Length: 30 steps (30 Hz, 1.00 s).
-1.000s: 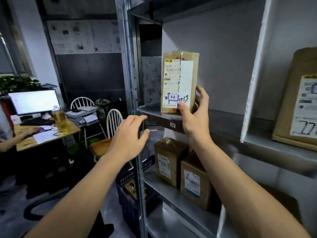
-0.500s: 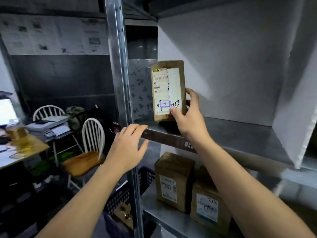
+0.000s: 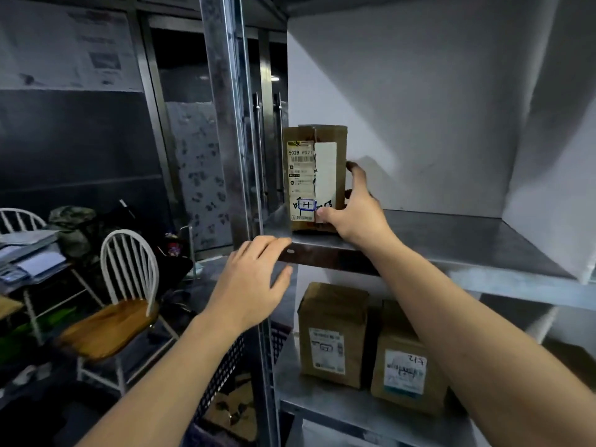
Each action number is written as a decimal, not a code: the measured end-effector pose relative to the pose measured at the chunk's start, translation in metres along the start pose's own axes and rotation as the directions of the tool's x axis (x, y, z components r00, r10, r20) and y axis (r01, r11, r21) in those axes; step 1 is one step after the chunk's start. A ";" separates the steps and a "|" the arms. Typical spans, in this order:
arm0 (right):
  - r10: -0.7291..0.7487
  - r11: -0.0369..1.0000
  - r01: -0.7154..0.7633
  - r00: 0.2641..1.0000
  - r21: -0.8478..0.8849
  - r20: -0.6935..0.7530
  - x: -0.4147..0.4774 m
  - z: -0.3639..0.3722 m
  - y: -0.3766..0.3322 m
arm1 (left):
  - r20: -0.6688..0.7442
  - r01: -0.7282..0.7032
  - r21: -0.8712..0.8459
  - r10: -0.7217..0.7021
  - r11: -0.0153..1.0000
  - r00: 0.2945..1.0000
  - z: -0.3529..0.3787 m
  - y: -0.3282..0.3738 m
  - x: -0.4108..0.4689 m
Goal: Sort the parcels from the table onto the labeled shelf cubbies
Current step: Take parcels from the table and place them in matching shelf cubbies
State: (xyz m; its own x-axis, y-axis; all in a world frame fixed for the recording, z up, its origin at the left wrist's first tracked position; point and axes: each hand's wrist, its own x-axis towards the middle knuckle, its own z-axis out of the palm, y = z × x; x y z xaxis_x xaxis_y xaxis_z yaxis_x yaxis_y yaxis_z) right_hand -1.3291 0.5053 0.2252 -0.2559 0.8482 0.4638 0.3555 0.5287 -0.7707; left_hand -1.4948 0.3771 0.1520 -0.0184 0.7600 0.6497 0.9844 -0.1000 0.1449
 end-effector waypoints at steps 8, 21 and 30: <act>-0.065 0.996 0.058 0.993 -0.070 -0.102 -0.017 -0.001 -0.002 | -0.032 -0.057 -0.086 0.054 0.995 0.998 0.000 0.004 -0.006; -0.348 0.662 0.120 0.924 -0.740 -0.161 -0.227 -0.146 0.112 | 0.132 -0.259 -0.360 0.323 0.896 0.937 0.079 0.170 -0.049; 0.198 0.408 -0.485 0.874 -0.773 -0.444 -0.422 -0.335 0.203 | 0.240 -0.453 -0.487 0.613 0.747 0.752 0.156 0.425 -0.101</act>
State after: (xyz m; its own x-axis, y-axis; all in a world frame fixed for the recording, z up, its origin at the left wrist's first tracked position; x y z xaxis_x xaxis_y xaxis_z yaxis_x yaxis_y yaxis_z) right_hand -0.8478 0.2653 0.0187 0.2461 0.8603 0.4464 0.9643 -0.1709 -0.2023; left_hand -1.0478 0.3581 0.0321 0.6319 0.6648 0.3985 0.6579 -0.7318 0.1776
